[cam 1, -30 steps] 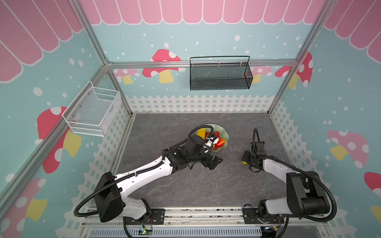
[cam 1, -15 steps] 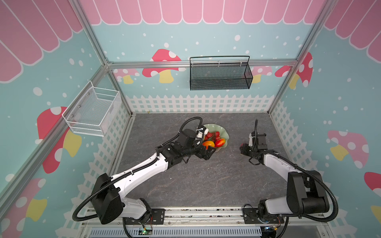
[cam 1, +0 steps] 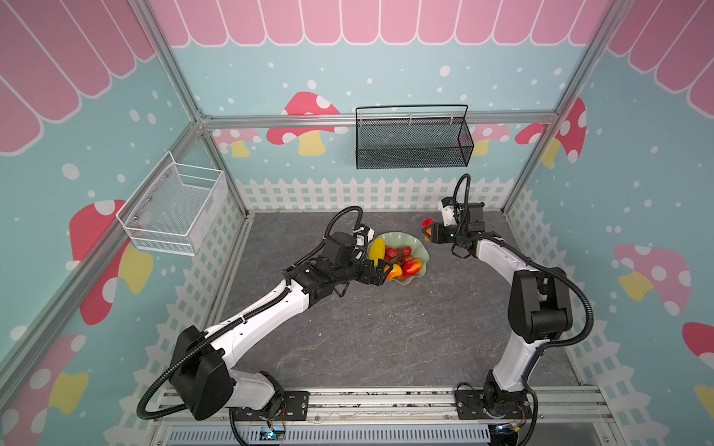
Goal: Arrange fruit in a fruit bowl
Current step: Place the fruit in the fruit bowl.
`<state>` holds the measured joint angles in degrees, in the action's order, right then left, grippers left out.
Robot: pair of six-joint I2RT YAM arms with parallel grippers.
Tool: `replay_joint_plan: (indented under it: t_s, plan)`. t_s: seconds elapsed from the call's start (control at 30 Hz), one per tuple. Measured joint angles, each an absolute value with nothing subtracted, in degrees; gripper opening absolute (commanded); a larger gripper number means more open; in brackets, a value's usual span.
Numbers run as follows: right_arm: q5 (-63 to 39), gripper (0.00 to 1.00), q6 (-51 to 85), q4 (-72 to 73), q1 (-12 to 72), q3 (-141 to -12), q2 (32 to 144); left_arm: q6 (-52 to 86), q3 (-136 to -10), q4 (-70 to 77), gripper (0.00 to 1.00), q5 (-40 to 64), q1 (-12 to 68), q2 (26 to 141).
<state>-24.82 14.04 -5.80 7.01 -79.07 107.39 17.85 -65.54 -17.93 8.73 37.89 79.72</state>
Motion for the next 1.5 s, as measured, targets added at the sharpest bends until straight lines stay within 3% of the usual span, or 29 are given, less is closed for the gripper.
replay_joint_plan:
  t_s: [0.47, 1.0, 1.1, 1.5]
  plan:
    - [-24.91, 0.38, 10.74, -11.14, 9.54, -80.01, 111.35, 17.87, -64.23, -18.59, 0.99, 7.49, 36.49, 78.17]
    - [-24.16, 0.6, 9.06, -12.08, 9.76, -80.01, 111.37, 17.82, -64.14, -18.65, 0.99, 7.53, 36.49, 78.17]
    - [-24.14, 0.69, 8.45, -12.43, 9.78, -80.01, 111.37, 17.8, -64.16, -18.87, 0.99, 7.53, 36.49, 78.15]
    - [-24.05, 0.7, 8.19, -13.06, 9.8, -80.01, 110.69, 17.67, -63.64, -19.53, 0.99, 7.51, 35.83, 76.44]
